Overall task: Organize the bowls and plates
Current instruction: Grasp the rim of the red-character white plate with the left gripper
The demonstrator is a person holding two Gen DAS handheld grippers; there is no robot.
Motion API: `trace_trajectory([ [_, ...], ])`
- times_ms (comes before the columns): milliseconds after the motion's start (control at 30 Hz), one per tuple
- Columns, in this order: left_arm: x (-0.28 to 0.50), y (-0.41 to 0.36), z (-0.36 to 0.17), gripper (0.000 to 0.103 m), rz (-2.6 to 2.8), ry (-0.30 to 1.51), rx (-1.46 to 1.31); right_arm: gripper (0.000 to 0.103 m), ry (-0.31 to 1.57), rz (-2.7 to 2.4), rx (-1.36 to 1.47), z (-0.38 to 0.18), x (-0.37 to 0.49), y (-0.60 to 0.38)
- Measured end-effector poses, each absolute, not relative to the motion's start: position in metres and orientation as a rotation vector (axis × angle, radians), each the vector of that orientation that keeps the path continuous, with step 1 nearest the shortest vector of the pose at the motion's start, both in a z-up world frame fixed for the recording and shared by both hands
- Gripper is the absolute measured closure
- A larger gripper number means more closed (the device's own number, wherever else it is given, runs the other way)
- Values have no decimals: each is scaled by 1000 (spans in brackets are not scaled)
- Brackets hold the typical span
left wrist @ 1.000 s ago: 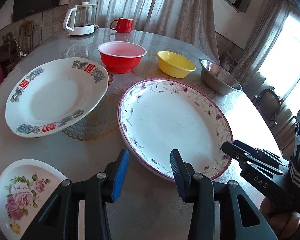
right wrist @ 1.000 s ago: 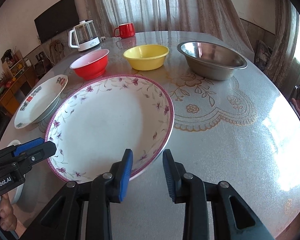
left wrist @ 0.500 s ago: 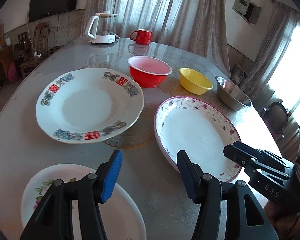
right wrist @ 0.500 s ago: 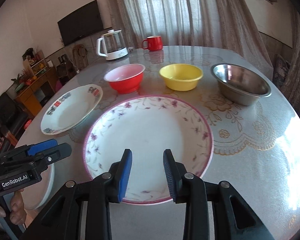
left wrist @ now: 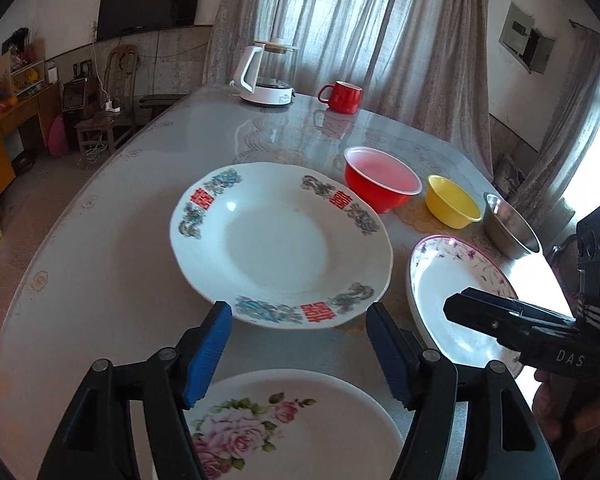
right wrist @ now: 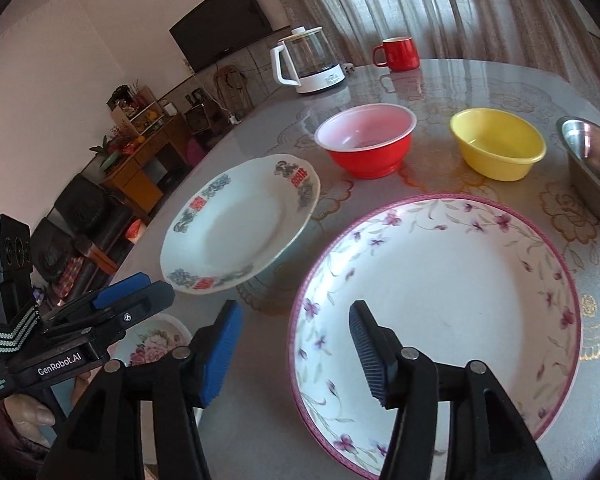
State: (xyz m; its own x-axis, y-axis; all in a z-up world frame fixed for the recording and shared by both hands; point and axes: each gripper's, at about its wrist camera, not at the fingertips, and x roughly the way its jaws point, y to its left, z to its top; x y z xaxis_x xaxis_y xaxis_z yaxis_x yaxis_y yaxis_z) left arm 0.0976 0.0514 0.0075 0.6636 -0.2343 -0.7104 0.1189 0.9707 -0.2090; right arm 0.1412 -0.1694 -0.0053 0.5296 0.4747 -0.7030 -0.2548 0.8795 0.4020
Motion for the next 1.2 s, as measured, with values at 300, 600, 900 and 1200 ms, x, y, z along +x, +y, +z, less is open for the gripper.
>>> trace_trajectory([
  [300,121,104,2,12,-133,828,-211,29,920,438,256,-2,191,-145],
  [600,161,146,-9,5,-91,903,-301,29,967,446,323,-12,236,-136],
  [900,196,158,-29,20,-101,990,-365,29,996,436,330,-25,260,-133],
  [1200,223,155,-36,61,-185,1005,-424,29,1025,481,332,-31,270,-121],
])
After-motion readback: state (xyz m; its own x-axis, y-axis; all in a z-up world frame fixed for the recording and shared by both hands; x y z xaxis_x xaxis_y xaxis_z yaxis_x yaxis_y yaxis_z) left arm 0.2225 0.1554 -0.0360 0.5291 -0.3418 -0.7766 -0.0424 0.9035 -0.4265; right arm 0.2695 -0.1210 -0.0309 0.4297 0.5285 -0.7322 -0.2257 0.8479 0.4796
